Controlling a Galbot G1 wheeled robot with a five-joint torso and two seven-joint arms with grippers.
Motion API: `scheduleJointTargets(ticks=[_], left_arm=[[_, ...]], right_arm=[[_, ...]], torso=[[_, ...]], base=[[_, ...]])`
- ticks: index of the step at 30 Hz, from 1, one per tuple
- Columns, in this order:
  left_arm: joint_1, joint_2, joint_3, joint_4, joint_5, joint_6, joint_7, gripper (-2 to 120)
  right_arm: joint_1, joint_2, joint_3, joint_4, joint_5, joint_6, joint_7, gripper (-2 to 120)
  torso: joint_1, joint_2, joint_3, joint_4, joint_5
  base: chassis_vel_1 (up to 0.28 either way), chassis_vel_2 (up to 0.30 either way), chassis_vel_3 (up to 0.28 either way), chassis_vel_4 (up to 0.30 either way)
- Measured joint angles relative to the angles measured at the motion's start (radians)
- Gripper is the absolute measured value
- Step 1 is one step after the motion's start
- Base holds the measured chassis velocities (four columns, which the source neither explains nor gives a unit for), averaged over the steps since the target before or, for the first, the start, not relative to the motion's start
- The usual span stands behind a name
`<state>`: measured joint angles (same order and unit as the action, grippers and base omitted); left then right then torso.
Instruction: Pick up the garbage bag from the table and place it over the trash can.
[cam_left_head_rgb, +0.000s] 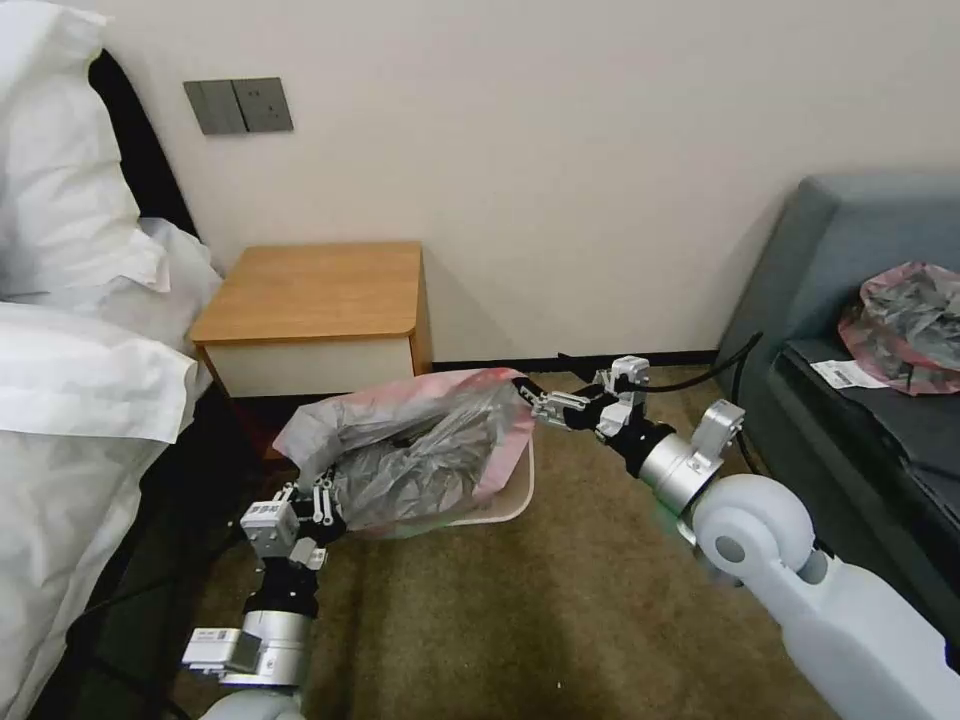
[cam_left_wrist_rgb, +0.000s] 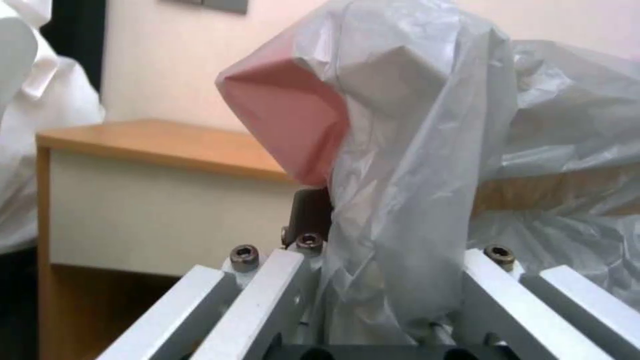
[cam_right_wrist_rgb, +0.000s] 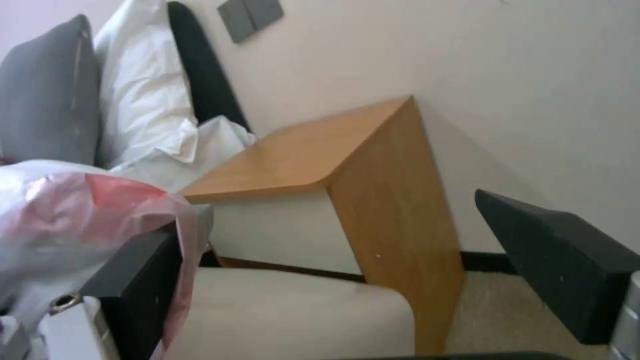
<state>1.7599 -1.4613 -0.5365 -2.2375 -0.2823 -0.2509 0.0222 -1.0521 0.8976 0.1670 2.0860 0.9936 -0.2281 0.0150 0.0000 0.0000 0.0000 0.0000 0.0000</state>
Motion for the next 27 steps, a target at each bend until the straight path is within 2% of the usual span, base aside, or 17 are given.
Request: scheduleJointTargets(ticks=[8, 15, 22, 27], left_arm=[[-0.008, 0.004, -0.013, -0.028, -0.087, -0.026, 0.032, 9], [-0.017, 0.009, -0.017, -0.032, -0.133, -0.026, 0.033, 9], [-0.029, 0.002, -0.015, -0.037, -0.168, 0.018, -0.016, 9], [-0.035, -0.002, -0.009, -0.054, -0.171, 0.102, -0.098, 9]], right_arm=[[-0.013, 0.026, 0.01, -0.013, -0.005, -0.014, 0.021, 100], [-0.028, 0.029, 0.016, -0.013, -0.019, -0.013, 0.02, 100], [-0.064, 0.033, 0.019, 0.005, -0.08, 0.005, 0.003, 100], [-0.099, 0.06, 0.008, 0.031, -0.204, 0.055, -0.01, 100]], torso=[[0.0, 0.0, 0.0, 0.0, 0.0], [0.0, 0.0, 0.0, 0.0, 0.0], [0.0, 0.0, 0.0, 0.0, 0.0], [0.0, 0.0, 0.0, 0.0, -0.0001]], base=[[0.0, 0.0, 0.0, 0.0], [0.0, 0.0, 0.0, 0.0], [0.0, 0.0, 0.0, 0.0], [0.0, 0.0, 0.0, 0.0]])
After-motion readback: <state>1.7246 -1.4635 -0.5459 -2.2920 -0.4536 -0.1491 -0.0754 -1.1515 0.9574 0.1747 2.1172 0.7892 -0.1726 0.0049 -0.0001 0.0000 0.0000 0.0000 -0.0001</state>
